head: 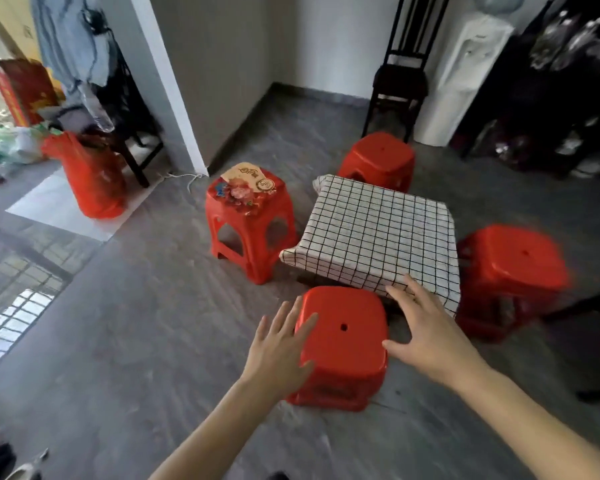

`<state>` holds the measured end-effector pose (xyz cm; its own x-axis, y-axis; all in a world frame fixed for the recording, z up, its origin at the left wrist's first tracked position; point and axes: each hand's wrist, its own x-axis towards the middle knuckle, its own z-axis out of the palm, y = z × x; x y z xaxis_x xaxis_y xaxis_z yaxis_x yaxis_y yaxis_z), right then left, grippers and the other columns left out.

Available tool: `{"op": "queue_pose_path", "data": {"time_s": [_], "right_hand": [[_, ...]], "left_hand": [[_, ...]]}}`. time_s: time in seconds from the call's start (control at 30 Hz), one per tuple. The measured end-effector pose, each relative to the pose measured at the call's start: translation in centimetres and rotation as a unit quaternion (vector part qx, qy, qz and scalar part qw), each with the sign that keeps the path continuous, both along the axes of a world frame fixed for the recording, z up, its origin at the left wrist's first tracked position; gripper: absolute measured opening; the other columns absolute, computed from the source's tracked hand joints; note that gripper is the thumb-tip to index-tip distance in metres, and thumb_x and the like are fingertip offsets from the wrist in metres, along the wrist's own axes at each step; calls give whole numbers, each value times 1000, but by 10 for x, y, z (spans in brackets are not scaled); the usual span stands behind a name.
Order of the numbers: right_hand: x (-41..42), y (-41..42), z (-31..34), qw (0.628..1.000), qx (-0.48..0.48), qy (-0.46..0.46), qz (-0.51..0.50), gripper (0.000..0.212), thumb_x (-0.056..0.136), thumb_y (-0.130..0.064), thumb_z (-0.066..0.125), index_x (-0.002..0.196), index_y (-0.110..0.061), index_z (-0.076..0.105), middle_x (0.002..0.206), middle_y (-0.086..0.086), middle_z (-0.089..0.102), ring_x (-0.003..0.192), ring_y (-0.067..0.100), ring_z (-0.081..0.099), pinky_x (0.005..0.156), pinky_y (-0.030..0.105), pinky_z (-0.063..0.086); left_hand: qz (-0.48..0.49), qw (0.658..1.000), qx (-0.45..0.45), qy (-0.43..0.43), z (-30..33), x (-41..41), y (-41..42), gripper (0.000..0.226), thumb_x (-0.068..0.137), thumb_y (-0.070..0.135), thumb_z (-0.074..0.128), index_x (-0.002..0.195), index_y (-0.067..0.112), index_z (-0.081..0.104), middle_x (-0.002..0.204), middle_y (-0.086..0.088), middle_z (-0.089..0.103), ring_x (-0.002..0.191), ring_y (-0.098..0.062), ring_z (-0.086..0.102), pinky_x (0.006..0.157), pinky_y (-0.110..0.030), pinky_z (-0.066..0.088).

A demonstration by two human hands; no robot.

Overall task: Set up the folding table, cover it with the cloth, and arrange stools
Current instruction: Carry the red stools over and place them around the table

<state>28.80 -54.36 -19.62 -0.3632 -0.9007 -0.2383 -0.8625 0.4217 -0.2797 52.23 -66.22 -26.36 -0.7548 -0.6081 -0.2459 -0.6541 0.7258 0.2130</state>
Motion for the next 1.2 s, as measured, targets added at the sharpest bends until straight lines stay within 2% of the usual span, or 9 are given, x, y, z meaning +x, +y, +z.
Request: {"op": "queue_pose_path", "data": {"time_s": [0.27,0.47,0.57,0.73,0.83,0.9,1.0,1.07,1.2], "right_hand": [[-3,9,-141,995,73,-54,-30,98,79,-50,73,153,-38,9,160,-9,-18,149,14,3,114,32,27],[-11,8,-249,990,109,-69,-51,98,81,-45,72,154,-35,8,160,-1,-20,148,23,15,115,35,29],[-24,-1,-292,989,130,-49,-56,101,80,-45,73,154,-34,6,159,3,-21,149,28,8,116,41,30],[-47,-15,-360,984,177,18,17,114,72,-44,80,153,-36,0,156,4,-30,147,41,-12,114,53,27],[-61,-27,-388,980,198,26,6,131,61,-53,85,152,-38,-9,152,6,-37,143,48,-16,111,62,25],[-68,-27,-399,977,210,15,-26,137,53,-60,85,149,-46,-12,149,11,-41,142,53,-10,108,67,25],[-74,-19,-412,979,183,-46,-73,139,45,-63,87,138,-64,-15,144,10,-49,135,49,31,101,60,43],[-77,-13,-418,980,162,-87,-73,138,46,-58,89,136,-68,-15,139,4,-56,134,43,38,97,52,49],[-79,-5,-427,979,122,-140,-79,136,49,-48,93,136,-70,-9,134,-7,-60,141,38,24,101,45,48]], "left_hand": [[-42,993,47,-98,-148,-28,-10,83,91,47,49,154,35,-4,159,1,-27,148,-30,-13,118,-54,8],[-33,992,58,-111,-246,-59,-3,94,84,49,56,151,40,-9,150,3,-43,135,-38,-39,111,-70,1],[-37,991,58,-113,-279,-77,-6,103,81,57,63,149,42,-14,151,3,-41,138,-43,-33,108,-73,1],[-29,993,72,-87,-335,-96,-15,119,68,46,75,143,52,-18,148,9,-45,141,-46,-24,105,-76,9],[-19,993,66,-95,-354,-102,-24,123,61,60,74,143,53,-17,148,9,-46,141,-44,-26,103,-78,8],[-12,993,57,-105,-360,-101,-25,125,58,71,72,144,53,-16,149,10,-44,140,-43,-29,102,-79,5],[32,994,61,-90,-363,-98,-23,125,56,70,75,141,61,-16,149,13,-43,139,-47,-27,102,-79,2],[48,992,91,-69,-364,-97,-21,126,58,65,79,137,66,-19,147,15,-45,140,-48,-23,104,-77,11],[51,988,146,-29,-359,-98,-23,125,62,47,84,132,70,-16,145,24,-44,142,-47,-20,100,-64,41]]}}
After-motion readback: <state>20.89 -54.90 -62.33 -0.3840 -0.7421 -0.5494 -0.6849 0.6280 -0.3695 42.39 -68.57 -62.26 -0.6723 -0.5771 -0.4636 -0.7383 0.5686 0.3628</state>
